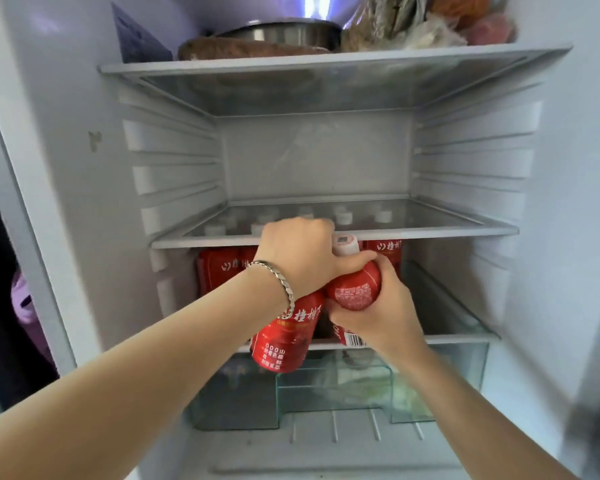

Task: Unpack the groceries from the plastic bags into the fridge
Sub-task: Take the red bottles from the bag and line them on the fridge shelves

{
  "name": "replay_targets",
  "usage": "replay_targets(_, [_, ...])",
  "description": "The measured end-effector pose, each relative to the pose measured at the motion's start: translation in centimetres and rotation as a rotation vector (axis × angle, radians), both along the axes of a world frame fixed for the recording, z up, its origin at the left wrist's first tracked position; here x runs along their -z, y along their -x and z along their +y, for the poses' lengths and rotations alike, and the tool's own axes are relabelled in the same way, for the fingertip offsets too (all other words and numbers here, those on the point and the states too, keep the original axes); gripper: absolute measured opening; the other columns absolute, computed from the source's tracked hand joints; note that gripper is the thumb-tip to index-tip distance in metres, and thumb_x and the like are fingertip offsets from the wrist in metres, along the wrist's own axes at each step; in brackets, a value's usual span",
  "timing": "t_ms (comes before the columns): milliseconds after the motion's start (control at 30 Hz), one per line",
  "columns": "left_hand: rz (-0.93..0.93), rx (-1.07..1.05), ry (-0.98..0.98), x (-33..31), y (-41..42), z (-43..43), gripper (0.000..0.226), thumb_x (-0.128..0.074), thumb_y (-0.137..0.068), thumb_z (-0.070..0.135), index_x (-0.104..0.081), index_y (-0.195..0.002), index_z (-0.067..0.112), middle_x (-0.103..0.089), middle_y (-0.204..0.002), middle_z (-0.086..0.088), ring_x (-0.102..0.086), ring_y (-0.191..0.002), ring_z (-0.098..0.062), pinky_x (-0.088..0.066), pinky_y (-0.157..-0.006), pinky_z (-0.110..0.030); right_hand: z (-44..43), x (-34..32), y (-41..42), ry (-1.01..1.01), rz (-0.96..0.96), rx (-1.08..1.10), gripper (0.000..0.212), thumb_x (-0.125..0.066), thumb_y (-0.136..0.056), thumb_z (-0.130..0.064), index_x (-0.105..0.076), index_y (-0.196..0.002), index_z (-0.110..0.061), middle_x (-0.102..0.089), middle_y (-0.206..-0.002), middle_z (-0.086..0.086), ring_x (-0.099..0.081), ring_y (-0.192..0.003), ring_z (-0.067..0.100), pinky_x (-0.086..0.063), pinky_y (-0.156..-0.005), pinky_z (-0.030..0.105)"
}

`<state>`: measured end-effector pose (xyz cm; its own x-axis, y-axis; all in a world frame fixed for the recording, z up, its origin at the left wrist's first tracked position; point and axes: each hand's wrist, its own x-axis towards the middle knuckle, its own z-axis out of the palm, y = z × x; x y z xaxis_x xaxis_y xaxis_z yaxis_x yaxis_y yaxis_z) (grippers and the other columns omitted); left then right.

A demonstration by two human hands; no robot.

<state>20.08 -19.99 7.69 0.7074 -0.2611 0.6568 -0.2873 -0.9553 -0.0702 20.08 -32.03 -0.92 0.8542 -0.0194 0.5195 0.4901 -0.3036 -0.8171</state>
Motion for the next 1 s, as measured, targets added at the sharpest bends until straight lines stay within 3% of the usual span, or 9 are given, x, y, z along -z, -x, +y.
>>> replay_targets(133, [-0.241, 0.055, 0.154, 1.2, -0.7, -1.3, 0.057, -0.043, -0.081, 0.068, -0.029, -0.054, 0.021, -0.04, -0.045, 0.007, -0.049, -0.046, -0.017, -0.022, -0.042, -0.019, -1.5, 1.1, -0.2, -0.148, -0.001, 0.058, 0.072, -0.087, -0.058, -0.016, -0.042, -0.107, -0.043, -0.062, -0.098, -0.018, -0.065, -0.085, -0.002, -0.054, -0.076, 0.02])
replay_targets(233, [-0.48, 0.126, 0.3, 2.4, -1.4, -1.3, 0.041, -0.044, -0.079, 0.045, -0.033, -0.048, 0.022, -0.039, -0.033, 0.004, -0.045, -0.029, -0.021, -0.008, -0.044, -0.008, -2.0, 1.1, -0.3, -0.138, 0.008, 0.061, 0.073, -0.086, -0.06, -0.015, -0.04, -0.111, -0.04, -0.06, -0.096, -0.019, -0.062, -0.083, -0.005, -0.05, -0.069, 0.014])
replay_targets(467, [-0.477, 0.114, 0.437, 5.1, -0.9, -0.7, 0.031, -0.044, -0.078, 0.039, -0.061, -0.066, 0.016, -0.059, -0.053, 0.006, -0.057, -0.051, -0.018, -0.027, -0.043, -0.014, -2.5, 0.9, -0.4, -0.097, 0.067, 0.116, 0.062, -0.081, -0.065, -0.025, -0.04, -0.111, -0.038, -0.06, -0.09, -0.018, -0.059, -0.08, -0.007, -0.043, -0.065, 0.011])
replay_targets(600, [-0.275, 0.216, 0.784, 6.9, 1.1, -0.9, 0.038, -0.048, -0.074, 0.06, -0.056, -0.082, 0.024, -0.06, -0.078, 0.014, -0.057, -0.082, -0.012, -0.043, -0.058, -0.026, -2.5, 1.3, -0.2, -0.06, 0.069, 0.163, 0.064, -0.081, -0.065, -0.029, -0.039, -0.111, -0.038, -0.06, -0.092, -0.017, -0.061, -0.083, -0.001, -0.047, -0.073, 0.019])
replay_targets(700, [-0.091, 0.315, 1.076, 6.9, 1.5, -1.3, 0.029, -0.07, -0.069, 0.053, -0.056, -0.076, 0.028, -0.062, -0.071, 0.014, -0.061, -0.07, -0.003, -0.053, -0.064, -0.027, -2.5, 1.2, -0.2, -0.052, 0.065, 0.236, 0.067, -0.081, -0.065, -0.032, -0.042, -0.118, -0.031, -0.06, -0.098, -0.01, -0.062, -0.084, 0.009, -0.048, -0.076, 0.024])
replay_targets(800, [0.089, 0.279, 1.278, 6.2, 0.2, -1.8, 0.034, -0.075, -0.071, 0.045, -0.056, -0.06, 0.019, -0.052, -0.048, 0.011, -0.045, -0.041, 0.001, -0.038, -0.045, -0.013, -2.5, 1.5, -0.5, -0.056, 0.048, 0.312, 0.076, -0.08, -0.064, -0.035, -0.04, -0.128, -0.027, -0.061, -0.106, -0.006, -0.063, -0.088, 0.014, -0.051, -0.079, 0.029])
replay_targets(867, [0.176, 0.328, 1.34, 6.3, -0.5, -2.2, 0.033, -0.073, -0.076, 0.041, -0.058, -0.062, 0.015, -0.051, -0.048, 0.01, -0.043, -0.04, 0.001, -0.034, -0.042, -0.012, -2.7, 1.7, -0.4, -0.066, 0.015, 0.338, 0.08, -0.08, -0.065, -0.035, -0.037, -0.132, -0.03, -0.061, -0.106, -0.008, -0.062, -0.089, 0.013, -0.05, -0.079, 0.03])
replay_targets(933, [0.266, 0.385, 1.264, 6.9, -1.0, -2.6, 0.024, -0.069, -0.08, 0.04, -0.066, -0.085, 0.016, -0.065, -0.07, 0.008, -0.059, -0.061, 0.0, -0.047, -0.059, -0.015, -3.0, 2.2, -0.5, -0.08, -0.033, 0.338, 0.076, -0.079, -0.068, -0.03, -0.038, -0.132, -0.032, -0.062, -0.103, -0.011, -0.062, -0.089, 0.01, -0.048, -0.081, 0.028])
replay_targets(1000, [0.354, 0.397, 1.182, 7.6, -1.7, -3.0, 0.045, -0.063, -0.08, 0.052, -0.062, -0.11, 0.019, -0.067, -0.1, 0.002, -0.063, -0.095, -0.012, -0.052, -0.086, -0.029, -3.4, 2.8, -0.7, -0.119, -0.095, 0.359, 0.072, -0.079, -0.071, -0.025, -0.041, -0.132, -0.029, -0.059, -0.112, -0.004, -0.059, -0.094, 0.009, -0.048, -0.086, 0.029])
